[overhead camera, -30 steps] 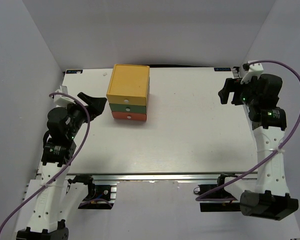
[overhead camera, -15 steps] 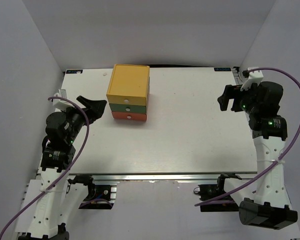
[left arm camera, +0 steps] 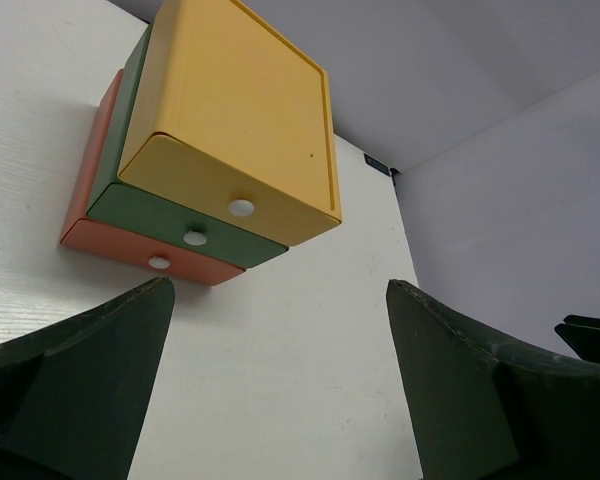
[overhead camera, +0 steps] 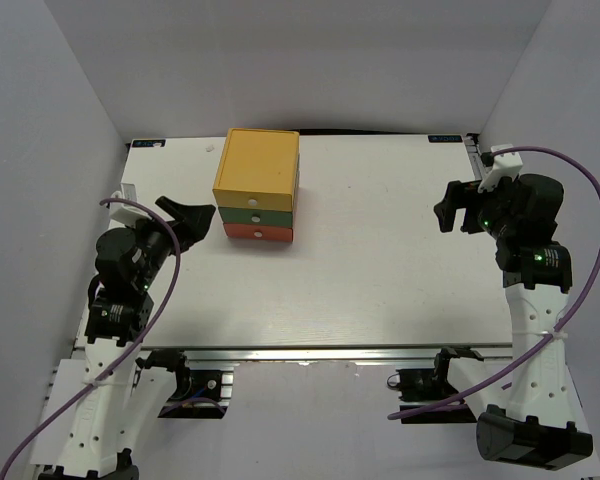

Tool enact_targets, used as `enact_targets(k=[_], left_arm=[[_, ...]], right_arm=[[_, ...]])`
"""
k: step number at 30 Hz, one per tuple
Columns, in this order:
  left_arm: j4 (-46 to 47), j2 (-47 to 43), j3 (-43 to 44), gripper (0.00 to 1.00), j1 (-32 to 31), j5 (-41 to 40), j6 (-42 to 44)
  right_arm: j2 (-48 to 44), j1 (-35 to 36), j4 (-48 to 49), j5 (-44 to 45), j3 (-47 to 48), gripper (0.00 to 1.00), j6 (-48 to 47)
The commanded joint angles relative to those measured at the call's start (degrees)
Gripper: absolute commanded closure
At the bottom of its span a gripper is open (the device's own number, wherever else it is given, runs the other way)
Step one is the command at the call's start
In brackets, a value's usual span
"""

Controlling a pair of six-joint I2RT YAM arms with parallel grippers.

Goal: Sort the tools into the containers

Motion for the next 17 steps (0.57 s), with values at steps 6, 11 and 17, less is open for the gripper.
enact_targets(k=[6, 11, 17], left_arm=[[-0.1, -1.9, -0.4, 0.02, 0.2, 0.3, -0.2], [-0.3, -2.2, -0.7, 0.02, 0.2, 0.3, -0.2], [-0.2, -1.7, -0.7, 0.02, 0.2, 0.5, 0.2]], right_arm=[[-0.8, 0.1, 1.4, -1.6, 0.4, 0.11, -0.6], [-0.5, 0.1, 1.2, -2.0, 0.5, 0.11, -0.2], [-0.3, 0.1, 0.9, -2.5, -0.2, 0.10, 0.3]])
